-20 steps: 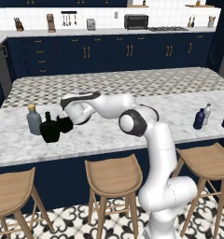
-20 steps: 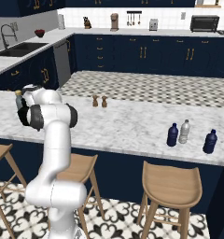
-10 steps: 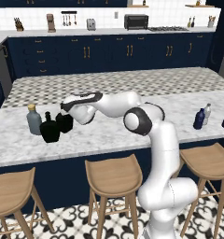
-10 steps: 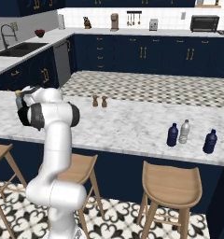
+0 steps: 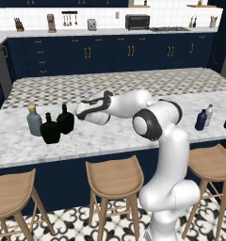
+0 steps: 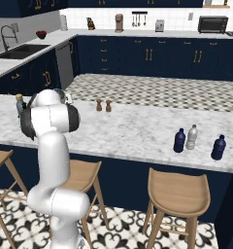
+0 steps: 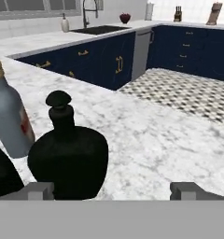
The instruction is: Move the plastic bottles in the middle to the plastics group, and the glass bottles in the middle to the glass group.
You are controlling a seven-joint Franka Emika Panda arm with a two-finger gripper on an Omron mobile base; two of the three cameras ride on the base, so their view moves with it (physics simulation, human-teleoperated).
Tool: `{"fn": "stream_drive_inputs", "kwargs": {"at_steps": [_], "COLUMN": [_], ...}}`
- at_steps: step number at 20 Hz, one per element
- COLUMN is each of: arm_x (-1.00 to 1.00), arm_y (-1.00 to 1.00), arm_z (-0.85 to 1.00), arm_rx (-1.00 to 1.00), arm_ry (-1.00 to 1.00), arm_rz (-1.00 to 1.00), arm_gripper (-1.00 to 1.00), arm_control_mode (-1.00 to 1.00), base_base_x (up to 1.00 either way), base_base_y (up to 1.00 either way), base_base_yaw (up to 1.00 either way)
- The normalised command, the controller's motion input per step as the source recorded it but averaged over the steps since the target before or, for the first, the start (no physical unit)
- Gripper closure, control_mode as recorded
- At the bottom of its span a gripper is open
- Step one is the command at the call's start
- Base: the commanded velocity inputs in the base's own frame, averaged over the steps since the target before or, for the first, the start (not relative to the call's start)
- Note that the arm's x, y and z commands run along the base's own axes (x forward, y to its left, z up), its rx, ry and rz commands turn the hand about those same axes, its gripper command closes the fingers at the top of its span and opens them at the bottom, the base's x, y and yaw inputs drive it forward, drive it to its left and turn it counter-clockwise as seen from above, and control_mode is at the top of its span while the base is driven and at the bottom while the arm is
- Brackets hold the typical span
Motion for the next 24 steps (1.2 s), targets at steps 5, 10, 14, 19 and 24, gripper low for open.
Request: {"fn": "stream_drive_inputs", "kwargs": {"at_steps": [5,10,14,19,24], "arm_x": [-0.39,-0.89,-1.0,-1.0,-0.97], "arm_y": [-0.16,-0.37,-0.68,-0.8,-0.78], "arm_z": [0.92,0.37,0.03,0.02,0.0], "arm_rx": [0.0,-0.02,-0.01,0.0,0.0], "arm_ry": [0.14,-0.08,-0.12,-0.05,-0.1], "arm_rz": [0.0,0.0,0.0,0.0,-0.05], "arm_gripper": [-1.0,-1.0,-1.0,-1.0,-1.0], "arm_control_mode": [-1.0,-1.0,-1.0,-1.0,-1.0], "base_base_x": [0.0,0.0,0.0,0.0,0.0], "base_base_y": [0.0,0.0,0.0,0.0,0.0], "base_base_yaw": [0.0,0.0,0.0,0.0,0.0]}}
